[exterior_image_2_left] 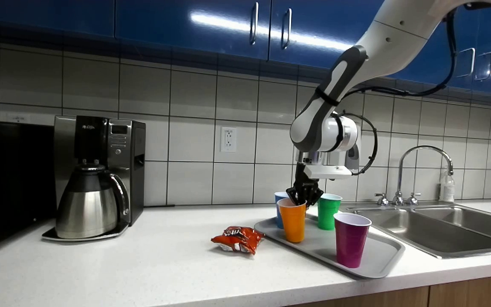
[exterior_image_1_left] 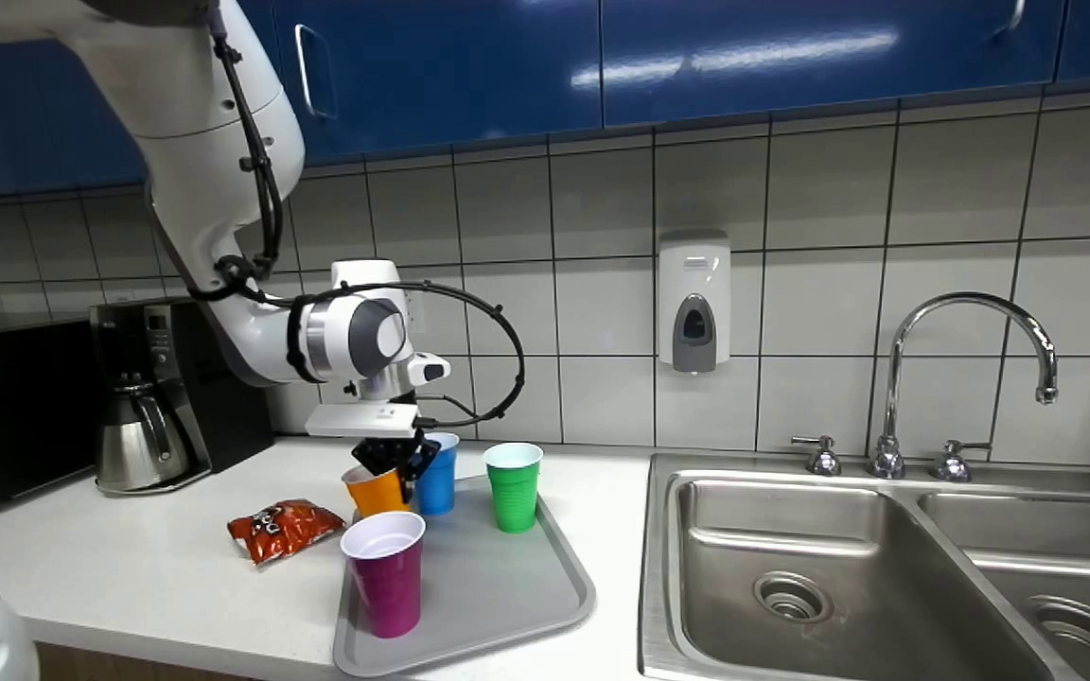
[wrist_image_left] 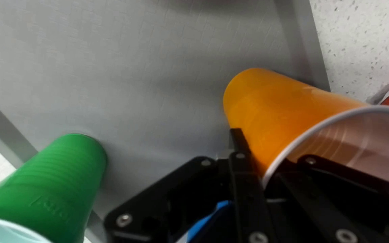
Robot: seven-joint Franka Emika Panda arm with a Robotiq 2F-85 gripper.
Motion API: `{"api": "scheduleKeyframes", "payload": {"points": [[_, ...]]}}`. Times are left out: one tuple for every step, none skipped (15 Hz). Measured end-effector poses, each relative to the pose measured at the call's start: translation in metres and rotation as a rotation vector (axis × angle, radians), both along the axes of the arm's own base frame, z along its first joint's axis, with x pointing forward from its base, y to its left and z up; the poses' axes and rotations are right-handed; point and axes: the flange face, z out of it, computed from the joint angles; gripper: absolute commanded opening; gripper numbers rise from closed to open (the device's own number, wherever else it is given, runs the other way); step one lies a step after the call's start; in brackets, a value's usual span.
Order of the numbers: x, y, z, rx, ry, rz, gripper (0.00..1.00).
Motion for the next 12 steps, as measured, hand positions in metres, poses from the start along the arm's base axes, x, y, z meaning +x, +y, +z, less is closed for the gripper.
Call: {"api": "scheduleKeyframes", "payload": {"points": [[0.0002,0.0006,-0.0011,0.001,0.001,0.000,0.00],[0.0005,0.0010,-0.0020,0.002,0.002,0.000,0.27],[0.0011,0.0014,-0.0027,0.002,0.002,0.000,0.29],[0.0018,0.0018,-0.0033,0.003,0.003,0.001,0.35],[0.0025,0.0021,-0.0038,0.003,0.003,0.001,0.43],[0.0033,0.0024,-0.0040,0.003,0.003,0.001,0.49],[0.0039,0.0029,-0.0038,0.004,0.001,0.002,0.56],[0.0047,0.0036,-0.0031,0.004,0.000,0.002,0.65],[0.0057,0.0044,-0.0019,0.006,-0.003,0.003,0.71],[0.0069,0.0055,-0.0004,0.007,-0.007,0.004,0.80],[0.0084,0.0069,0.0015,0.009,-0.012,0.005,0.86],[0.0100,0.0073,0.0035,0.012,-0.016,0.003,0.95]]}}
